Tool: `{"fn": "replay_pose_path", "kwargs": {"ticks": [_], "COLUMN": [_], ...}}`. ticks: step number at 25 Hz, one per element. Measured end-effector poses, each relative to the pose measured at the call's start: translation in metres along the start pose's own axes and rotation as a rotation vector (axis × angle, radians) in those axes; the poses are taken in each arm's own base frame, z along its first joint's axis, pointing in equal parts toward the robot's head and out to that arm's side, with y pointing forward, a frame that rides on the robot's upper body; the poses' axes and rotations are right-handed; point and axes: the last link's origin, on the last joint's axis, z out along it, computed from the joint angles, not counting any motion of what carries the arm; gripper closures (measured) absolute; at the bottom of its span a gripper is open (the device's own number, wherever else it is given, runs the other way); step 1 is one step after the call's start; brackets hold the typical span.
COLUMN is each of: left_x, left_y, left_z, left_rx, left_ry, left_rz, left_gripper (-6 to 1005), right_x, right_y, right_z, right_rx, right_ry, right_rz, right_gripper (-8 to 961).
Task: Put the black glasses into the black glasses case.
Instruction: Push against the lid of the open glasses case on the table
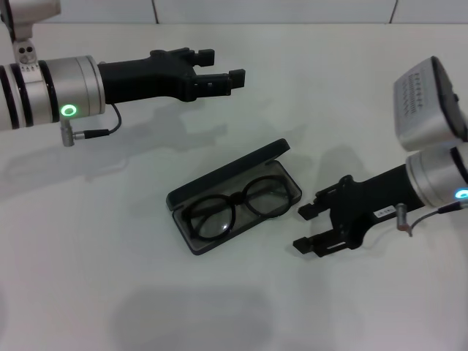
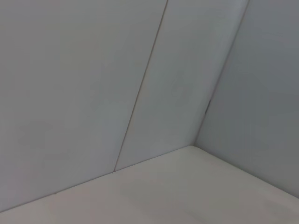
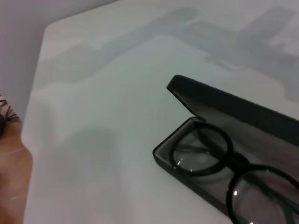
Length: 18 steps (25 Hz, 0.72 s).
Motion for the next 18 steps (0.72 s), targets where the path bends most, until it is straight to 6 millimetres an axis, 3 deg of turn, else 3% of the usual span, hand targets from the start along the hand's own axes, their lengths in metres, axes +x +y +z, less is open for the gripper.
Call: {"fn": "replay_pose_path", "kwargs": {"ticks": [5, 18], "left_x": [-0.0006, 0.0006], "left_y": [0.0017, 0.002], "left_z": [0.0013, 0.0023], "left_rx": [-0.006, -0.01], "left_ry": [0.002, 0.001], "left_rz": [-0.002, 0.003], "left_gripper": [112, 112], "right_x": [-0.001, 0.0004], "right_y": [0.0022, 0.0083], "right_z": [0.0065, -0.0001], "right_rx": [0.024, 0.012], "right_ry": [-0.07, -0.119], "right_rz": [-0.039, -0.04], "right_gripper": [349, 350]}}
